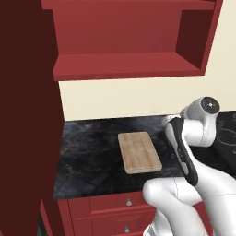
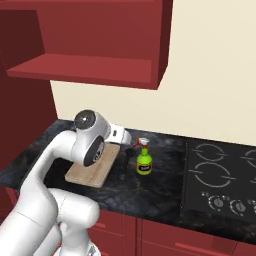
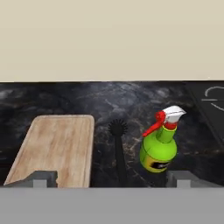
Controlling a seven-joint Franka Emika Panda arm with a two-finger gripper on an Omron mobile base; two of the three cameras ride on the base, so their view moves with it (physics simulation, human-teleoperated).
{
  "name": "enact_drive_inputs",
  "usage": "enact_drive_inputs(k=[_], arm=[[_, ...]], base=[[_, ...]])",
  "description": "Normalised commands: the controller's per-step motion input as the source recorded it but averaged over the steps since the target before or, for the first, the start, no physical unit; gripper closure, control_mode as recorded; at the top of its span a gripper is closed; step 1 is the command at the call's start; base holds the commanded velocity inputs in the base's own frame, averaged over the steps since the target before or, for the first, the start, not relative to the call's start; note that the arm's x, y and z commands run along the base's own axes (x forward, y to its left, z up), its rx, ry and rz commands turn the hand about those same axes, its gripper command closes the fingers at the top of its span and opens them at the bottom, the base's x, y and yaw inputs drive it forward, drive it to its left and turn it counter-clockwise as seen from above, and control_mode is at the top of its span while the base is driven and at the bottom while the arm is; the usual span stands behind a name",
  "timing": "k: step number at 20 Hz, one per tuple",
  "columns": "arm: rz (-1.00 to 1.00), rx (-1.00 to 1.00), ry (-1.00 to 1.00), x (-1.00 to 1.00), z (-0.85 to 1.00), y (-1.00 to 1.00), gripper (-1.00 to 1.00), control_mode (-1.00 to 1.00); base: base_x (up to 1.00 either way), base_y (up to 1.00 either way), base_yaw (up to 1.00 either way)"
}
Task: Grab the spray bottle from the cabinet, then place it next to the cutting board for sanitizing. Then grab the dish brush from the countertop next to the sink and place it next to the cutting board.
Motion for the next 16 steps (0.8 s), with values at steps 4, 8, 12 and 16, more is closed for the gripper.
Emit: enact_drive_inputs(k=[4, 8, 12, 16], arm=[[0.00, 0.00, -0.30, -0.52, 1.00, 0.01, -1.00, -1.00], [0.00, 0.00, -0.26, -0.57, 1.00, 0.00, -1.00, -1.00], [0.00, 0.00, -0.16, -0.75, 0.96, 0.00, -1.00, -1.00], [0.00, 0.00, 0.28, -0.89, 0.72, 0.00, -1.00, -1.00]], base=[[0.00, 0.00, 0.00], [0.00, 0.00, 0.00], [0.00, 0.00, 0.00], [0.00, 0.00, 0.00]])
